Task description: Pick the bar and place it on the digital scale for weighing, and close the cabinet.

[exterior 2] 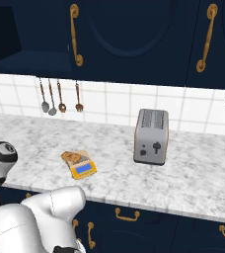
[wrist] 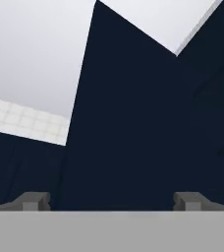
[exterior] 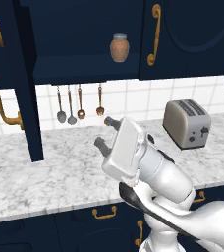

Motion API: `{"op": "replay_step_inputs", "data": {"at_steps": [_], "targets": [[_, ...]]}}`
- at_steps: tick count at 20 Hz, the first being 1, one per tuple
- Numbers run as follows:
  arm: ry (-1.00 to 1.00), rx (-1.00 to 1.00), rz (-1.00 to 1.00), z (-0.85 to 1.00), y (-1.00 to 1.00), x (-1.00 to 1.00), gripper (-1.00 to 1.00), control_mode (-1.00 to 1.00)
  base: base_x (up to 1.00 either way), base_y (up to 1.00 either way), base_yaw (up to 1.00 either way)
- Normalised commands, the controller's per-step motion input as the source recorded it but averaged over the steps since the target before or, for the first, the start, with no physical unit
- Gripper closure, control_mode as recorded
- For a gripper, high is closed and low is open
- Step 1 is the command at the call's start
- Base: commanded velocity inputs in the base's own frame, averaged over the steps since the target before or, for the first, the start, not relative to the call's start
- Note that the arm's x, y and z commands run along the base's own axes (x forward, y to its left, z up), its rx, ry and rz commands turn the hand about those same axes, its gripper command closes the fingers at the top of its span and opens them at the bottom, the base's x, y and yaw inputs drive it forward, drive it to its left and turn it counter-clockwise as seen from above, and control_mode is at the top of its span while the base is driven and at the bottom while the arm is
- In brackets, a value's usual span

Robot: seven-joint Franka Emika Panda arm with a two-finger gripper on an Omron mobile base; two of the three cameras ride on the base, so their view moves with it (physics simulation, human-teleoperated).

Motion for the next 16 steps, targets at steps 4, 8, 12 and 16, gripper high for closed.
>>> {"op": "replay_step_inputs", "data": {"at_steps": [4,8,12,16], "targets": [[-0.14,-0.04,-0.41,-0.04,0.39,-0.97,-1.0,-1.0,0.0,0.0,0.0],[-0.03,-0.03,-0.45,0.0,0.04,-0.88,-1.0,-1.0,0.0,0.0,0.0],[0.04,0.0,-0.35,0.0,-0.13,-0.69,-1.0,-1.0,0.0,0.0,0.0],[0.06,-0.02,-0.24,-0.06,0.2,-0.5,-1.0,-1.0,0.0,0.0,0.0]]}}
